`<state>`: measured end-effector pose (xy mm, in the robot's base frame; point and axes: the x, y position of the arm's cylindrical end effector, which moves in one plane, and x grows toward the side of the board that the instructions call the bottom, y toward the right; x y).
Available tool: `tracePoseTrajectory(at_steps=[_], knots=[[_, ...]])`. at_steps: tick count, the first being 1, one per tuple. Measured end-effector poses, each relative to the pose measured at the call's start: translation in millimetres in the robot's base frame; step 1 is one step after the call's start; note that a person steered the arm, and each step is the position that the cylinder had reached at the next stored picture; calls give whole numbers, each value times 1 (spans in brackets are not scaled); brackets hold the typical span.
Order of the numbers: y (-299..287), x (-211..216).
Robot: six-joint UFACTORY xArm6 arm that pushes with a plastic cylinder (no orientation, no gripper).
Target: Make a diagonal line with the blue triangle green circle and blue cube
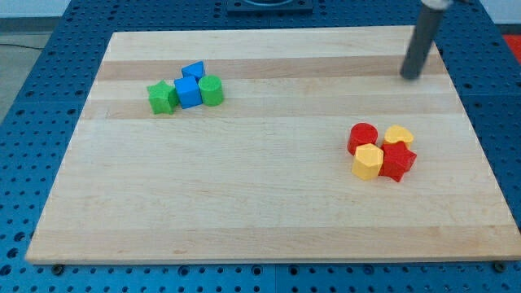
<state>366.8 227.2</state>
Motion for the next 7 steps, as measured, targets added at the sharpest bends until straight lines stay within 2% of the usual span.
tracePoseTrajectory(at_steps=[1,2,3,4,7], knots=[[-2,87],[-5,83],[-17,96],[-51,127],[-27,153]])
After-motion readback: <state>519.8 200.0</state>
